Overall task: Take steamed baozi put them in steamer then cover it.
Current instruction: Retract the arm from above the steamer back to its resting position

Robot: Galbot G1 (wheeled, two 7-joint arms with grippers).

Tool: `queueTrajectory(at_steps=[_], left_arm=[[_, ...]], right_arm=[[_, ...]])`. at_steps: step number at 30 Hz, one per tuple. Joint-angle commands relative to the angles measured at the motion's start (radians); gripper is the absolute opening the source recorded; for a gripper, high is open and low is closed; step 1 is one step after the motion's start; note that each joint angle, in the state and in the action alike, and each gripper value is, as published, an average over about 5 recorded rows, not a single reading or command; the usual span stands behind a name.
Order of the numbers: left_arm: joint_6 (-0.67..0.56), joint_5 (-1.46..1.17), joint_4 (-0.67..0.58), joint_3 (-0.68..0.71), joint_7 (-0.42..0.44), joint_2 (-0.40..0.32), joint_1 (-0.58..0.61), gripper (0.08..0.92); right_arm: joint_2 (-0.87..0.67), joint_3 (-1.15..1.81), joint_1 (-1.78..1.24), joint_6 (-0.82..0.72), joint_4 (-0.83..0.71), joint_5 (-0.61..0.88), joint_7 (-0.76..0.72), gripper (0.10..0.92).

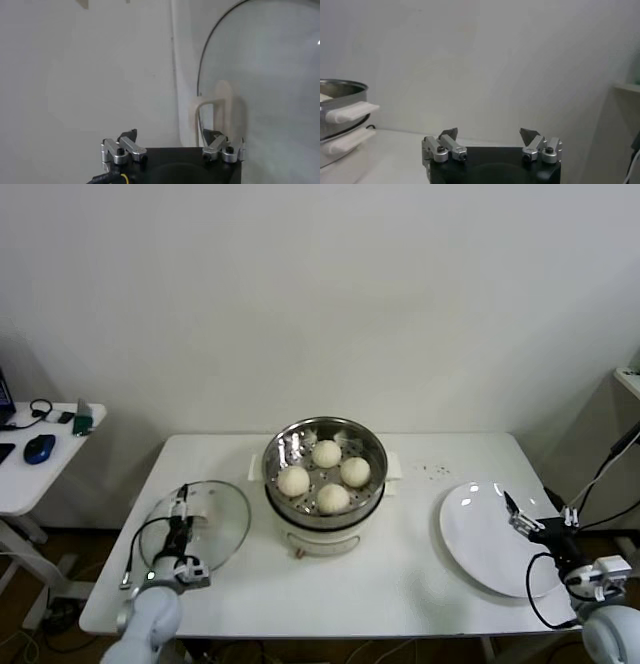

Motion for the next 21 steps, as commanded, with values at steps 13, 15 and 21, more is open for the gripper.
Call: queueTrajectory(at_steps=[13,15,21], left_arm=[[-0.050,-0.040,0.084,-0.002,-0.014,-0.013,-0.053,0.589],[-0.052,-0.043,0.083,-0.003,-0.014,-0.014,-0.049,0.528],[-0.056,-0.056,0.066,-0.012,-0.019,-0.014,-0.039,0.355]], right_arm=[[0.024,-0.021,0.017,0.011,-0.017,-0.051,-0.016,0.823],[0.024,-0.023,0.024,0.011,-0.018,-0.053,-0.016,0.823],[0.022,-0.029,0.037,0.013,-0.022,-0.061,-0.016,0.823]])
